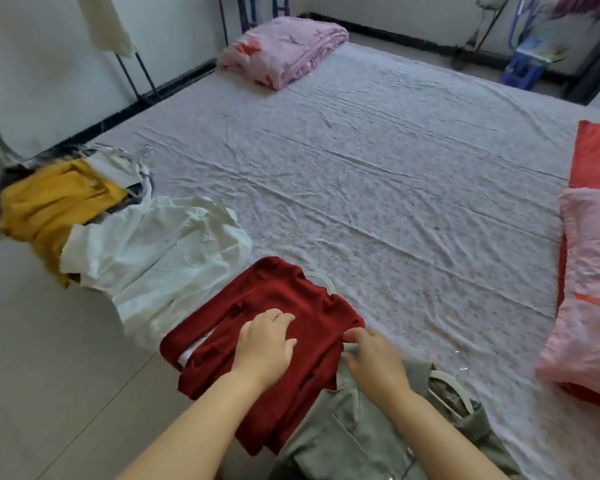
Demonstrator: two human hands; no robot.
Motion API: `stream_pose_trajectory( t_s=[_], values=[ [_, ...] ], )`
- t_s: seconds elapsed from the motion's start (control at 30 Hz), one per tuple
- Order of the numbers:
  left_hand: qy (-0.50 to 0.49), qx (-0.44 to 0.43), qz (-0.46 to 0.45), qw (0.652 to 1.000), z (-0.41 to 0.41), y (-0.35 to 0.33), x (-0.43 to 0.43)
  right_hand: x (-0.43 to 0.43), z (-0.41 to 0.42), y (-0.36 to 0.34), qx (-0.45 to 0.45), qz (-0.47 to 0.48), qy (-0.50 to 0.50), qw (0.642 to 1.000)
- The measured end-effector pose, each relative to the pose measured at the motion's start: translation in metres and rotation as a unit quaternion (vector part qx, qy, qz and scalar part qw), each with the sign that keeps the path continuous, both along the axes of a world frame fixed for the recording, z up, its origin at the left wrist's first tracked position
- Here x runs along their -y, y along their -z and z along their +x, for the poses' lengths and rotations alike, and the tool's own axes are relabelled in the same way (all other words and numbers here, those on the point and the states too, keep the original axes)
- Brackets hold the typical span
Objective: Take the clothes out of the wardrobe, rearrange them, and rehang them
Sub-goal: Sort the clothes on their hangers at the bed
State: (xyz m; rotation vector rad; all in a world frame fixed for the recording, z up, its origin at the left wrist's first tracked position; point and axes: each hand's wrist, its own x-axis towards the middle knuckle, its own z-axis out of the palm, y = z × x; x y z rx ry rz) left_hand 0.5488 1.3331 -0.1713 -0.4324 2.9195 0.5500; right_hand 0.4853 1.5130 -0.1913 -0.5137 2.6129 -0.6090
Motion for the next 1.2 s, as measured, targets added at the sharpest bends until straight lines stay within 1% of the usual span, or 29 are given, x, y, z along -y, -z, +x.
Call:
stream_pose_trajectory(
  t_s=[0.1, 0.3, 0.53, 0.67, 0.83, 0.93, 1.1, 1.2],
  values=[
    [-0.043, -0.005, -0.004, 0.999, 0.032, -0.008, 0.051, 0.056, 0.019, -0.009, -0.011, -0.004, -0.043, 0.999],
    [-0.115, 0.003, 0.003, 0.993, 0.105, -0.010, 0.172, 0.182, 0.070, -0.022, -0.045, 0.024, -0.104, 0.993],
    [-0.164, 0.005, 0.007, 0.986, 0.197, -0.016, 0.328, 0.347, 0.138, -0.019, -0.035, 0.023, -0.161, 0.986],
    [-0.201, 0.020, 0.005, 0.979, 0.239, -0.017, 0.394, 0.420, 0.164, -0.020, -0.020, 0.036, -0.194, 0.980],
    [-0.231, 0.022, 0.015, 0.973, 0.255, -0.015, 0.466, 0.506, 0.169, -0.018, -0.023, 0.045, -0.241, 0.969],
    [-0.236, 0.033, 0.022, 0.971, 0.254, -0.010, 0.508, 0.555, 0.165, -0.011, -0.013, 0.053, -0.252, 0.966],
    [-0.241, 0.052, 0.020, 0.969, 0.236, 0.000, 0.598, 0.649, 0.142, 0.010, -0.005, 0.050, -0.268, 0.962],
    [-0.245, 0.069, 0.020, 0.967, 0.220, -0.006, 0.655, 0.704, 0.123, 0.012, 0.019, 0.058, -0.272, 0.960]
  ],
)
